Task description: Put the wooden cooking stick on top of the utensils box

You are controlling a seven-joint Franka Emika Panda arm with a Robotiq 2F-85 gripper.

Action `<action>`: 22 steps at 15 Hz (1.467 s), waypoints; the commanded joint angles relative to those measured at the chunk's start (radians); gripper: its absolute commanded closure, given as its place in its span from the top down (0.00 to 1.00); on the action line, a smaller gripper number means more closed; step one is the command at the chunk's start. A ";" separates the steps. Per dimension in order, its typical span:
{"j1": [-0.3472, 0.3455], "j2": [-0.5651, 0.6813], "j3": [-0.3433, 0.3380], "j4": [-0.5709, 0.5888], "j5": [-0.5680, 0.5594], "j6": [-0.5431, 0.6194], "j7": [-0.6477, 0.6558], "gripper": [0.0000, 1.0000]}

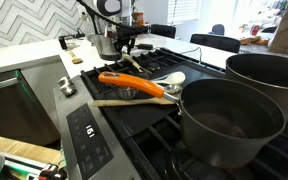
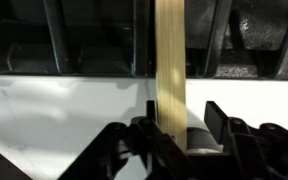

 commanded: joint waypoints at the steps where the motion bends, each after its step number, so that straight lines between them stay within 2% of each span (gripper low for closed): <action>1: -0.024 -0.003 0.017 -0.007 0.021 0.014 -0.052 0.24; 3: -0.027 -0.010 0.018 -0.007 0.028 0.015 -0.063 0.08; 4: -0.030 -0.016 0.019 -0.009 0.034 0.014 -0.067 0.05; 5: -0.032 -0.026 0.020 -0.017 0.043 0.012 -0.070 0.07; 15: -0.047 -0.129 0.011 -0.068 0.123 -0.049 -0.085 0.07; 22: -0.051 -0.157 0.000 -0.087 0.166 -0.086 -0.085 0.07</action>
